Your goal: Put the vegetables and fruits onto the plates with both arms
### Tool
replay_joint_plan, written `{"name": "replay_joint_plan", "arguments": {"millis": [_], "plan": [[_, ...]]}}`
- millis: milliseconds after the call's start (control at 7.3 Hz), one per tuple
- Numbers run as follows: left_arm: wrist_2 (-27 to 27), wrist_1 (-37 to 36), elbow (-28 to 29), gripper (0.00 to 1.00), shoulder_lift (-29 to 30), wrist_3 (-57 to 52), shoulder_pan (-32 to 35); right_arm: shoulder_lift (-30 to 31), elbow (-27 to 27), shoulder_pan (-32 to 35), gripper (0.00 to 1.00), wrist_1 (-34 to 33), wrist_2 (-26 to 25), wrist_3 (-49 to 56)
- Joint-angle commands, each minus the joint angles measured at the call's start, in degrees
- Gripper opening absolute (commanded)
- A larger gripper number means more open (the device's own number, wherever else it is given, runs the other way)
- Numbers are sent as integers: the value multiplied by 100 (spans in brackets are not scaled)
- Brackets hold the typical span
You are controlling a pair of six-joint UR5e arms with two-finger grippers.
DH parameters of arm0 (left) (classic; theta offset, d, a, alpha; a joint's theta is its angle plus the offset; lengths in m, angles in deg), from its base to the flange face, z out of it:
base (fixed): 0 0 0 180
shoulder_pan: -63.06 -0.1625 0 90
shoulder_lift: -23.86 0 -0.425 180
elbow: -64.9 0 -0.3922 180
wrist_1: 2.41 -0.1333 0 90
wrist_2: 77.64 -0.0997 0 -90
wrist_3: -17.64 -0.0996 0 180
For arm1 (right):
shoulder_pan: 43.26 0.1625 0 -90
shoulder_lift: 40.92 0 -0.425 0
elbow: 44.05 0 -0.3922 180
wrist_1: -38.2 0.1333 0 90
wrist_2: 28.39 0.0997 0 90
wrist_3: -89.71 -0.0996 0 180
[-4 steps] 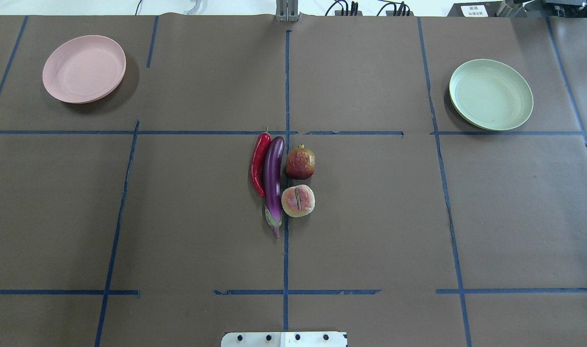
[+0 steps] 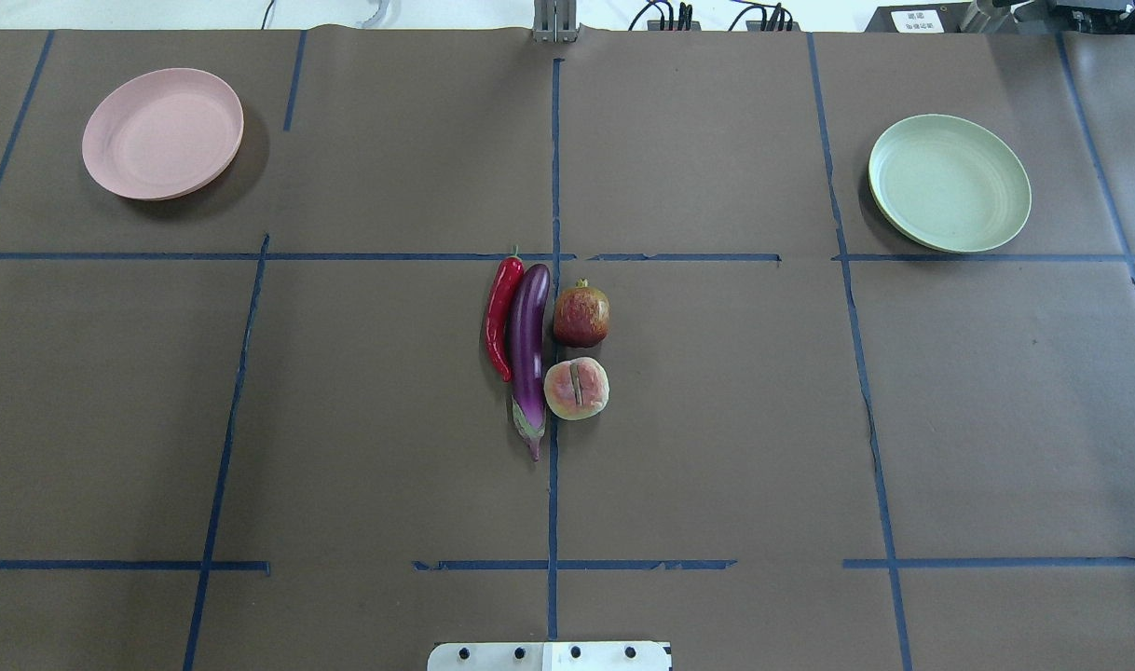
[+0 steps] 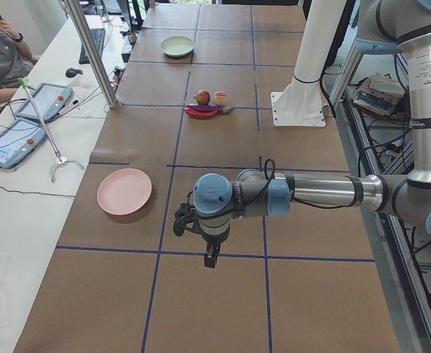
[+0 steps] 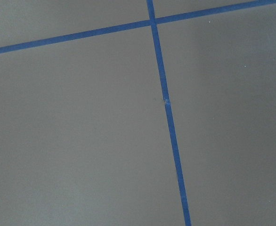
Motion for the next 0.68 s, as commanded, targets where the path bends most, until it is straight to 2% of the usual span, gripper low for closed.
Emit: {"name": "replay_joint_plan", "arguments": {"millis": [0,137,274,411,548], "plan": [[-3,-7,21,100,78,34,-116,-228,-461,-404,100,96,99,-183],[40,62,38,100,209,43,-117,-491,-507,-814,100,358,430,-289],[23,359,56,100,324,43,-117,-911,-499,-1236,100,508,451,-299],[14,823,100,100,334,43,-125,-1289,-499,-1684,100,510,451,-717],[40,1106,387,100,534,86,-134,-1789,-525,-2149,100,518,417,-1713]]}}
